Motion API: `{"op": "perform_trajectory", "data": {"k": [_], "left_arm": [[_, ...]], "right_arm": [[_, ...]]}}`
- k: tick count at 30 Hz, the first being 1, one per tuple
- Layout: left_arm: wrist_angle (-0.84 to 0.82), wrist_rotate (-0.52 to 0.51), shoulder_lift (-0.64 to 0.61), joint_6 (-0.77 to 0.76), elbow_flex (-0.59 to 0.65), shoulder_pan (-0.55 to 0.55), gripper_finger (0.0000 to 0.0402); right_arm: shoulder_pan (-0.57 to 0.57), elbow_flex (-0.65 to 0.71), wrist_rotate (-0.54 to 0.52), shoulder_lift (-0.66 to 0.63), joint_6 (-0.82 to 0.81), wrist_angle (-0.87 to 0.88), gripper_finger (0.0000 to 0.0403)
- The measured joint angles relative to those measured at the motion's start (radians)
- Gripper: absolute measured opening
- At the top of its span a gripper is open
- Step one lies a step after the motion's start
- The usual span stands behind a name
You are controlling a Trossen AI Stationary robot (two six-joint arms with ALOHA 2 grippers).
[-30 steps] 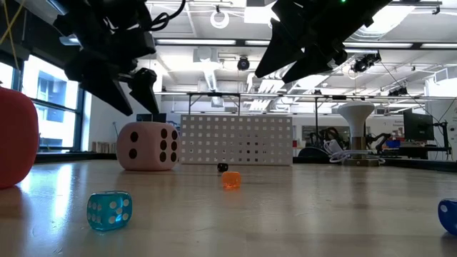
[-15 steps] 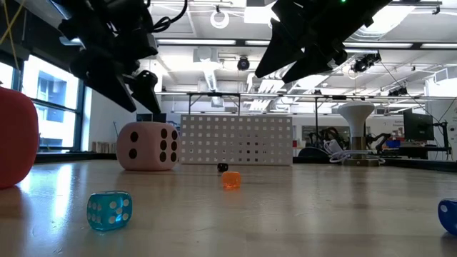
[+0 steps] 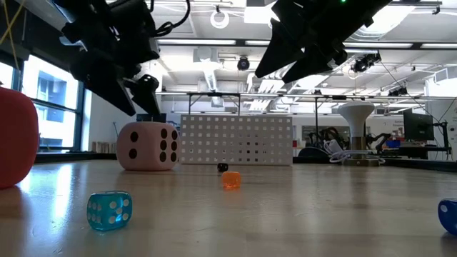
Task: Pick & Place Dice
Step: Put the large pink dice into the white bin
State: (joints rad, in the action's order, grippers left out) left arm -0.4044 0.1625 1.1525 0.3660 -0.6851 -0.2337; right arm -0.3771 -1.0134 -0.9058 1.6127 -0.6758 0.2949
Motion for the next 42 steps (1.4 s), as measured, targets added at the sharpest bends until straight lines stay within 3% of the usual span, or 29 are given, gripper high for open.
{"op": "perform_trajectory", "data": {"k": [9, 42], "left_arm": [[0.043, -0.03, 0.074, 0.026, -0.001, 0.0, 0.0399], [0.077, -0.074, 0.073, 0.117, 0.001, 0.016, 0.0399]], "right_arm": [[0.0, 0.0, 0.0, 0.0, 0.001, -0.001, 0.04], [0.0, 0.0, 0.0, 0.0, 0.016, -0.001, 0.04]]}}
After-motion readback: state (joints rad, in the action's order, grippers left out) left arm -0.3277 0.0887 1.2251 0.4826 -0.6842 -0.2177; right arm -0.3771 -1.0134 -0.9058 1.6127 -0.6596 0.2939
